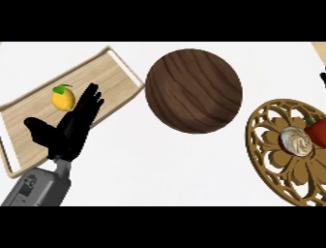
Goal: Pick the cupcake from the placemat and place it in the bowl
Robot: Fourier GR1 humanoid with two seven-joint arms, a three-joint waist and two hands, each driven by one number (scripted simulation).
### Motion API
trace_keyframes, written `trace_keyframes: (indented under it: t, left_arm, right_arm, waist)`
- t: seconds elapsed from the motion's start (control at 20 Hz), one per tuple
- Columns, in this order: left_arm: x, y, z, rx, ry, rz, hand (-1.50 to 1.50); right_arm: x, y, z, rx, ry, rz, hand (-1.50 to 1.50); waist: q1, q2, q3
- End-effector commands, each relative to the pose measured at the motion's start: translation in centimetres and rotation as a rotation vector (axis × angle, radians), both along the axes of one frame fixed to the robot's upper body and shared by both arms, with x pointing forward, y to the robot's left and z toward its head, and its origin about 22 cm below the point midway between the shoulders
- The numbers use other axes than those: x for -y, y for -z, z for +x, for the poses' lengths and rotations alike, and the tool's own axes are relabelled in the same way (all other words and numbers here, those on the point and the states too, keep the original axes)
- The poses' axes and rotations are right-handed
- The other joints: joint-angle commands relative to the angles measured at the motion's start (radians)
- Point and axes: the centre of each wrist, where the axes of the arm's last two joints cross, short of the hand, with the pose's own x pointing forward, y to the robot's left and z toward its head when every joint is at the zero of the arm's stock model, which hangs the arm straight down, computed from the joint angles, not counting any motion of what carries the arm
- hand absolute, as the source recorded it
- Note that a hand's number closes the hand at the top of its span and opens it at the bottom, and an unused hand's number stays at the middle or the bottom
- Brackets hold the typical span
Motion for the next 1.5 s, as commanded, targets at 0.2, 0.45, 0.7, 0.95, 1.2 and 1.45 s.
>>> trace_keyframes:
  t: [0.2,0.45,0.7,0.95,1.2,1.45]
  left_arm:
    - [2.3,-2.0,-0.5,0.146,0.136,0.168,0.00]
    - [2.0,0.2,-2.4,0.106,0.255,0.177,0.00]
    - [1.5,-1.6,-2.7,0.108,0.245,0.176,0.00]
    - [2.1,-1.0,-3.1,0.103,0.237,0.162,0.00]
    - [3.2,-1.7,-2.1,0.106,0.265,0.150,0.00]
    - [2.8,-1.3,-2.2,0.113,0.245,0.171,0.00]
  right_arm:
    - [4.4,-3.0,-1.9,0.032,-0.047,0.060,1.50]
    - [5.4,5.1,-3.7,-0.112,0.058,-0.072,-1.50]
    - [4.7,2.6,-2.1,-0.065,-0.042,-0.303,-1.50]
    - [6.6,-2.0,-0.8,-0.219,-0.105,-0.616,-1.50]
    - [5.6,-6.3,0.1,-0.524,-0.205,-0.930,-1.50]
    - [4.5,-9.8,1.0,-0.825,-0.369,-0.993,-1.50]
  waist:
    - [-0.011,0.002,0.011]
    - [0.006,0.009,0.012]
    - [0.007,0.006,0.011]
    - [0.018,0.007,0.010]
    - [0.030,0.009,0.005]
    - [0.033,0.008,0.005]
